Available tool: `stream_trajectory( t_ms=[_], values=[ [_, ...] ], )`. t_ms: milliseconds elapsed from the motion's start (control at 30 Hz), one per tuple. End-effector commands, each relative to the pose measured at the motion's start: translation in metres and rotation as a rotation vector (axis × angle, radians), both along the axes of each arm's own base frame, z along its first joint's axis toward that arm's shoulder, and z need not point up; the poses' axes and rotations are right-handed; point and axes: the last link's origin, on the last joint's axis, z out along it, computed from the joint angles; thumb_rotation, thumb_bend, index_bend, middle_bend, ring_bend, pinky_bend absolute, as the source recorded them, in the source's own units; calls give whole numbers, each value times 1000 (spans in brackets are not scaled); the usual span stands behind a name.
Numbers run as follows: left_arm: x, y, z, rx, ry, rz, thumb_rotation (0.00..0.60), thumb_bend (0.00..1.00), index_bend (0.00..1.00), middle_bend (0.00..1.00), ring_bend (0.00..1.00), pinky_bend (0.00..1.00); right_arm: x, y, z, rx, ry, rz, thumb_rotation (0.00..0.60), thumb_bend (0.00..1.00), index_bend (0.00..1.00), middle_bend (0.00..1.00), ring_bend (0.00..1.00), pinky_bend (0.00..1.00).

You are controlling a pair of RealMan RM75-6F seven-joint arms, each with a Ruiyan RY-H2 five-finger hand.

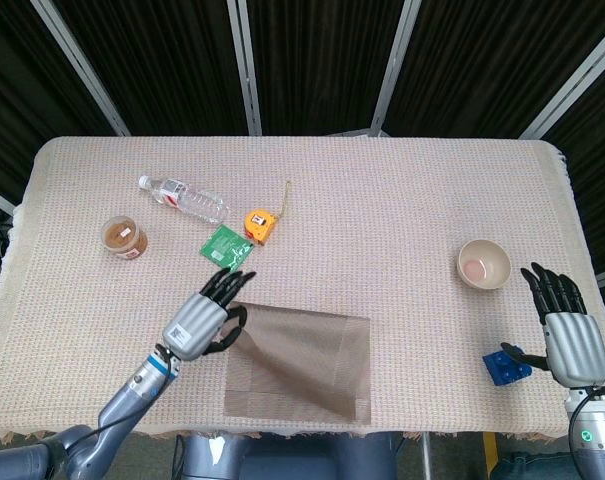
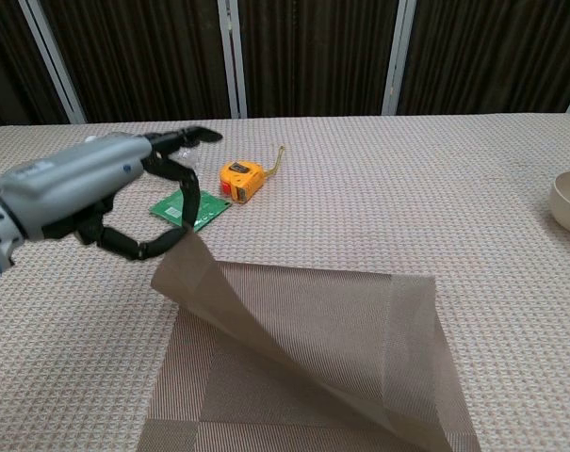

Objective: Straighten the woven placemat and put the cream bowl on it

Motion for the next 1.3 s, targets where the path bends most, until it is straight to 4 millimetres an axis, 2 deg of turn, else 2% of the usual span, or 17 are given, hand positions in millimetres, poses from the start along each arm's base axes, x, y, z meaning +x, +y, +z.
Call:
stream_trajectory(
  t_ms=[33, 133, 267, 567, 633, 667, 700, 767, 800, 1000, 1133, 1233, 1300],
  values=[
    [10, 70, 35, 46, -183, 218, 600, 565, 704, 0, 0, 0, -1, -1, -1, 0, 5, -6, 600, 0, 0, 0, 0, 0],
    [-1, 99, 43, 81, -182, 312, 600, 566, 706, 0, 0, 0, -2, -3, -1, 0, 12, -13, 600, 0, 0, 0, 0, 0],
    [-21, 120, 44, 107, -145, 408, 600, 575, 706, 0, 0, 0, -4, -5, -3, 4, 19, -23, 600, 0, 0, 0, 0, 0],
    [-60, 125, 35, 147, -40, 475, 600, 587, 702, 0, 0, 0, -5, -8, -8, 19, 32, -37, 600, 0, 0, 0, 0, 0],
    [-65, 124, 37, 159, -28, 477, 600, 507, 623, 0, 0, 0, -5, -8, -9, 21, 32, -37, 600, 0, 0, 0, 0, 0],
    [-69, 122, 38, 165, -16, 475, 600, 381, 491, 0, 0, 0, -5, -8, -9, 22, 32, -37, 600, 0, 0, 0, 0, 0],
    [-71, 121, 40, 167, 0, 471, 600, 221, 310, 0, 0, 0, -5, -8, -9, 21, 32, -37, 600, 0, 0, 0, 0, 0],
    [-80, 115, 46, 170, 65, 460, 600, 41, 67, 0, 0, 0, -4, -7, -8, 21, 31, -35, 600, 0, 0, 0, 0, 0],
    [-82, 113, 49, 173, 87, 457, 600, 5, 9, 0, 0, 0, -4, -7, -8, 22, 30, -34, 600, 0, 0, 0, 0, 0],
    [-94, 90, 87, 261, 144, 442, 600, 0, 0, 0, 0, 0, 1, -3, -13, 56, 43, 3, 600, 0, 0, 0, 0, 0],
    [-101, 65, 115, 317, 177, 436, 600, 0, 0, 0, 0, 0, 10, -2, -24, 126, 51, 60, 600, 0, 0, 0, 0, 0],
    [-104, 48, 132, 351, 186, 432, 600, 0, 0, 0, 0, 0, 19, -6, -33, 182, 58, 114, 600, 0, 6, 0, 0, 0],
    [-107, 29, 145, 372, 188, 437, 600, 0, 0, 0, 0, 0, 28, -13, -42, 241, 56, 159, 600, 0, 32, 0, 0, 0]
  ],
)
